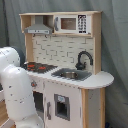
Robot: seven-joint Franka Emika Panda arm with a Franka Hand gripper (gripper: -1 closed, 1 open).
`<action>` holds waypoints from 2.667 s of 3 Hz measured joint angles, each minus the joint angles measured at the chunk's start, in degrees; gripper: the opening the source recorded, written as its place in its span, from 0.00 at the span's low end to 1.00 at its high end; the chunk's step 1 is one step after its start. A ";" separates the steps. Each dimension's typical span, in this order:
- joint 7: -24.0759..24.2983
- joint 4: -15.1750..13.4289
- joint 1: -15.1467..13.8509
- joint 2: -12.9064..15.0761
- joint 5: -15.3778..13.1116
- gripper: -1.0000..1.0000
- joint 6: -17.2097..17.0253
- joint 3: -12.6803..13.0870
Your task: Play with the kitchen
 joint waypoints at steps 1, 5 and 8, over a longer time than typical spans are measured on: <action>-2.91 0.18 0.92 -0.32 -4.78 1.00 -0.90 0.07; -2.66 15.61 0.07 -15.87 -10.25 1.00 10.18 -0.16; -3.64 28.70 -2.69 -29.26 -9.41 1.00 18.16 -0.06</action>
